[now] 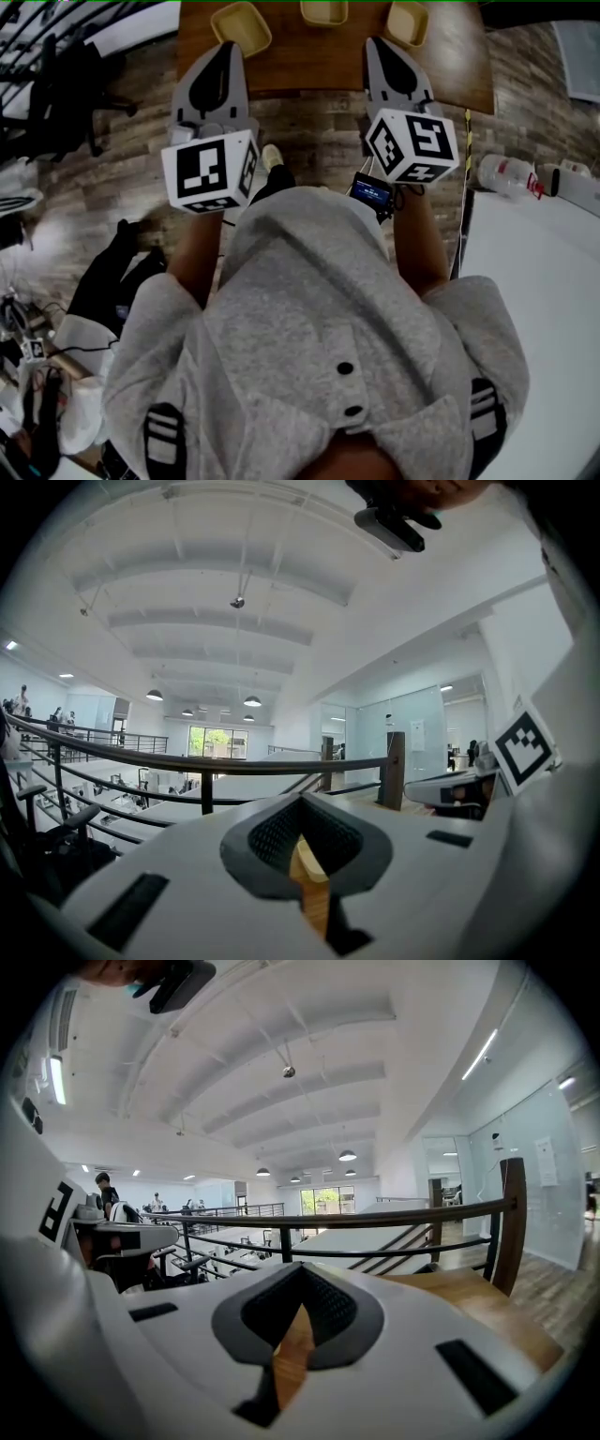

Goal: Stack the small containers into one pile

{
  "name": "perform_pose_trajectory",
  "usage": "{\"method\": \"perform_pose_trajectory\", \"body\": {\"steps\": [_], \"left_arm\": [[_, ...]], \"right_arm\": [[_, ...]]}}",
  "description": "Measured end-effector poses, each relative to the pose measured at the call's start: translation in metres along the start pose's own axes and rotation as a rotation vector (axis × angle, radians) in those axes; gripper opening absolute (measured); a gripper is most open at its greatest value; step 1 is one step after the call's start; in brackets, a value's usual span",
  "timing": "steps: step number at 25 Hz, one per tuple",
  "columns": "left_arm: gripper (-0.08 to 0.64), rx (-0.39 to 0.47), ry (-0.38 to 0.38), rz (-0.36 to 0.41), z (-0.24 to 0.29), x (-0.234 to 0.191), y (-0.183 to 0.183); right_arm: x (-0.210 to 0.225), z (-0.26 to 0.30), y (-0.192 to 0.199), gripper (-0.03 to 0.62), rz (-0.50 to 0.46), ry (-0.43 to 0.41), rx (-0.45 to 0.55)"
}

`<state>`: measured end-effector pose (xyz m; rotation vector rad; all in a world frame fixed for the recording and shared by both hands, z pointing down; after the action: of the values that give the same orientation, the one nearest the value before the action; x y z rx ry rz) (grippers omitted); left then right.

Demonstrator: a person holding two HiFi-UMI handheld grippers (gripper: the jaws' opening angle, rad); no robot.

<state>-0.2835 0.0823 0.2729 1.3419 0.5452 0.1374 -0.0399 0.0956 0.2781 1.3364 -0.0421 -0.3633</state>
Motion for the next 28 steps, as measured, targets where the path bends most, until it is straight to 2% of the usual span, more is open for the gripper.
{"method": "perform_pose_trajectory", "body": {"steps": [3,11,21,28], "left_arm": [[0.011,-0.001,0.014,-0.007,0.001,-0.020,-0.004],[0.011,-0.003,0.049,-0.032,0.007,-0.040,-0.011],[0.011,0.017,0.069,-0.041,-0.001,-0.022,-0.007],[0.011,0.028,0.050,-0.011,0.014,-0.017,-0.004]], "right_arm": [[-0.015,0.010,-0.005,0.011,-0.010,0.014,-0.005],[-0.026,0.023,-0.015,0.011,-0.022,0.050,-0.015],[-0.014,0.004,-0.013,0.011,-0.040,0.070,-0.004],[0.008,0.020,-0.003,0.011,-0.047,0.063,0.011]]}}
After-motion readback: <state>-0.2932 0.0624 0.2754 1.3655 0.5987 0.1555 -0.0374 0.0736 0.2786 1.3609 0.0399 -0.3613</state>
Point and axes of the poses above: the fingertips, and each gripper's own axes: z forward along the fingers, x to its right, y out of its underside, the point moved 9 cm from there along -z, backward along the fingers, and after that the axes turned 13 degrees about -z, right-handed, at the moved point
